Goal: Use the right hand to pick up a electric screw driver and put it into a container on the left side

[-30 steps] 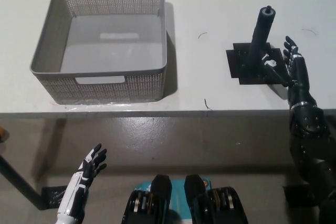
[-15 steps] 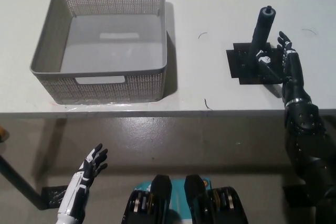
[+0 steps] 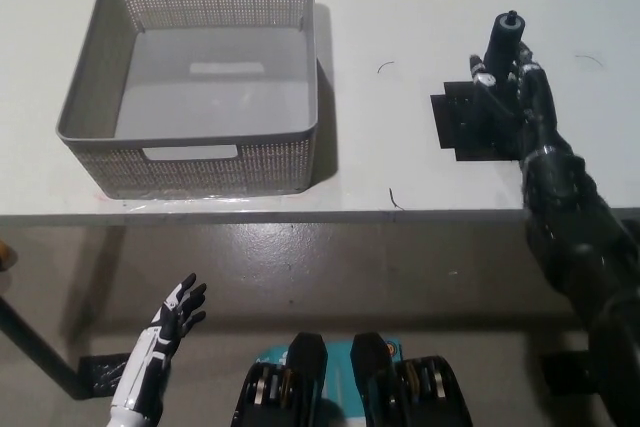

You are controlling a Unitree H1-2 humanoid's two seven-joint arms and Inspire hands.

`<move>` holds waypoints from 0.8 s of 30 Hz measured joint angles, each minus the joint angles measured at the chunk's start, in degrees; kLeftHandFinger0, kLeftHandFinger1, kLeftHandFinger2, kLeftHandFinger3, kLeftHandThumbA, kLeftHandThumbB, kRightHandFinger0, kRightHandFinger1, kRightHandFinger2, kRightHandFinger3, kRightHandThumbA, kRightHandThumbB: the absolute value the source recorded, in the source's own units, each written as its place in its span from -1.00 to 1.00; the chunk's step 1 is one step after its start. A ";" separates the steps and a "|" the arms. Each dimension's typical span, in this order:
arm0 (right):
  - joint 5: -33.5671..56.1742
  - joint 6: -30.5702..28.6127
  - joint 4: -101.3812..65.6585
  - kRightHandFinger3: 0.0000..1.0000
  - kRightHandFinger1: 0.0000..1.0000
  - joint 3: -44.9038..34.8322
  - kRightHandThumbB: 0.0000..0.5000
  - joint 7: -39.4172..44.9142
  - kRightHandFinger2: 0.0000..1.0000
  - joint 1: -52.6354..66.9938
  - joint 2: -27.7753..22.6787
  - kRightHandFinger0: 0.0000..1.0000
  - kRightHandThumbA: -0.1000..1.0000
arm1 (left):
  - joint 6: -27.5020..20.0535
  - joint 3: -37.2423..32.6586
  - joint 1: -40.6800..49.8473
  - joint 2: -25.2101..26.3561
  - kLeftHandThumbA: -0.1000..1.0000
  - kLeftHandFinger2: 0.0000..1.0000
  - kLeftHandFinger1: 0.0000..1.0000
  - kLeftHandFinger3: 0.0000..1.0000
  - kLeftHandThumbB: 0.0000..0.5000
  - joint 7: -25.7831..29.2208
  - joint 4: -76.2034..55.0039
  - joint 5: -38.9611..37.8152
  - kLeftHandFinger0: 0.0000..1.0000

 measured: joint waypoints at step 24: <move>-1.70 7.14 3.75 0.19 -0.64 4.33 -0.45 -13.64 0.27 -5.25 3.09 -1.00 -1.00 | 0.10 0.65 -1.29 0.06 1.00 1.00 1.00 1.00 -0.40 -0.28 -0.52 -0.10 1.00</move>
